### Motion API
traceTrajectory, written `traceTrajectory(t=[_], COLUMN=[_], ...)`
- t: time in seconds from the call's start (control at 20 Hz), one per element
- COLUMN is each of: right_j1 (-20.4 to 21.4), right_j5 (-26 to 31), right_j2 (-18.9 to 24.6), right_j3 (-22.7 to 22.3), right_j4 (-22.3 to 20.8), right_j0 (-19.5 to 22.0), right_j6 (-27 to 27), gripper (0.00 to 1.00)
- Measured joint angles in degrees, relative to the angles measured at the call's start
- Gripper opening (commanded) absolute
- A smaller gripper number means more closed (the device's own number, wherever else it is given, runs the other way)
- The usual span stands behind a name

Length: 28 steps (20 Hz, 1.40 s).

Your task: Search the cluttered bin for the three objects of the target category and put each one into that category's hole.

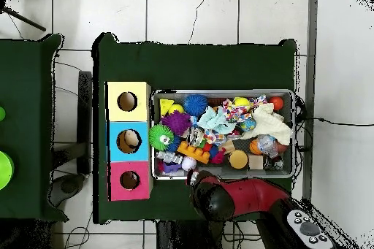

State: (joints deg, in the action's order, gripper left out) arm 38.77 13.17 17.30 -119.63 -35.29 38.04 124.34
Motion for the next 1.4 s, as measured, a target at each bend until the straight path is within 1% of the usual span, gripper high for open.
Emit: traceTrajectory(t=[0.55,0.6,0.85,0.9,1.4], right_j1=[-0.51,-0.77,-1.88,-2.61,-5.36], right_j5=[10.65,12.42,16.02,17.34,19.84], right_j2=[7.51,8.84,11.74,13.19,16.92], right_j3=[6.27,7.55,10.51,12.06,16.89], right_j4=[-0.06,-0.07,-0.16,-0.16,-0.21], right_j0=[2.65,3.35,5.14,6.18,10.36], right_j6=[-0.9,-1.34,-2.91,-4.17,-10.18], gripper=[1.0,1.0,1.0,1.0,1.0])
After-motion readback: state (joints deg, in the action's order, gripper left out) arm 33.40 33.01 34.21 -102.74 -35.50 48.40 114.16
